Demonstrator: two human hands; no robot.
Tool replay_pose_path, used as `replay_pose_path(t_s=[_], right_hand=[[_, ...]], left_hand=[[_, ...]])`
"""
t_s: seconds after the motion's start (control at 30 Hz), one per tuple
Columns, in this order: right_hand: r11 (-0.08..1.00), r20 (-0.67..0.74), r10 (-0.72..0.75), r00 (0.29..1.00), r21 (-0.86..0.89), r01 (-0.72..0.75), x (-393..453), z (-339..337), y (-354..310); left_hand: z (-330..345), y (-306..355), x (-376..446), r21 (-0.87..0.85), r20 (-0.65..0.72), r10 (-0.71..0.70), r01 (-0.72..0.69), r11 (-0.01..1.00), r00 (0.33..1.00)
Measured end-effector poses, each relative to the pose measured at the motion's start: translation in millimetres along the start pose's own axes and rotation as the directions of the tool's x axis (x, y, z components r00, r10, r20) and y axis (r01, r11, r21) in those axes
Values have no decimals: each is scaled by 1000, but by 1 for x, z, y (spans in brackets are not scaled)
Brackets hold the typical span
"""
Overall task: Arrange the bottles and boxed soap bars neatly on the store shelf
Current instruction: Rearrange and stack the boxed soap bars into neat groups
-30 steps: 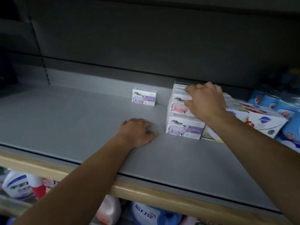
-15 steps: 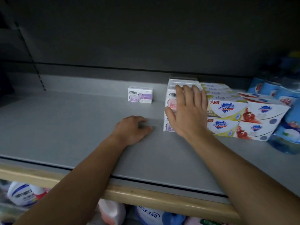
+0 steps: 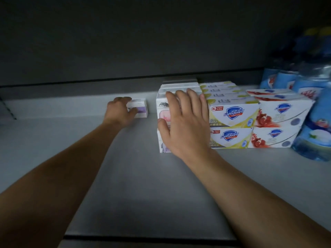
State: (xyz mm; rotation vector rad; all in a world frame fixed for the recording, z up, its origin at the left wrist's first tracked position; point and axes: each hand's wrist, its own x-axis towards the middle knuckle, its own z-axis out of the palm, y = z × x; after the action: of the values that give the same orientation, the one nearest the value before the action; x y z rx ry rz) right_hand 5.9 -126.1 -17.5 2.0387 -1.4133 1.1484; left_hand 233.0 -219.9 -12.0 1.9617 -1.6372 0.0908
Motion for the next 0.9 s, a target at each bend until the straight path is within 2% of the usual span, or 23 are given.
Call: replay_pose_path(t_s=[0.17, 0.3, 0.4, 0.53, 0.63, 0.7, 0.77, 0.9], right_hand=[[999, -12, 16, 1000, 41, -16, 2, 0, 0], [998, -2, 21, 1000, 57, -21, 2, 0, 0], [998, 11, 24, 1000, 64, -25, 1, -1, 0], [998, 29, 24, 999, 61, -26, 1, -2, 0], [999, 46, 13, 999, 40, -15, 2, -3, 0], [999, 47, 12, 999, 34, -14, 2, -5, -1], [999, 56, 9, 998, 42, -12, 3, -6, -1], [999, 102, -2, 995, 54, -4, 6, -14, -4]], left_hand=[[26, -1, 25, 92, 10, 12, -13, 996, 1000], [22, 0, 27, 271, -19, -32, 36, 962, 999], [14, 2, 19, 286, -45, -41, 52, 957, 998], [4, -1, -5, 62, 15, 8, -9, 998, 1000], [-9, 4, -35, -135, -97, 59, -72, 988, 994], [-20, 13, -58, -257, -174, 36, -81, 963, 984], [-34, 20, -82, -429, -183, -36, -47, 902, 982], [-62, 27, -123, -713, -147, -172, 16, 701, 974]])
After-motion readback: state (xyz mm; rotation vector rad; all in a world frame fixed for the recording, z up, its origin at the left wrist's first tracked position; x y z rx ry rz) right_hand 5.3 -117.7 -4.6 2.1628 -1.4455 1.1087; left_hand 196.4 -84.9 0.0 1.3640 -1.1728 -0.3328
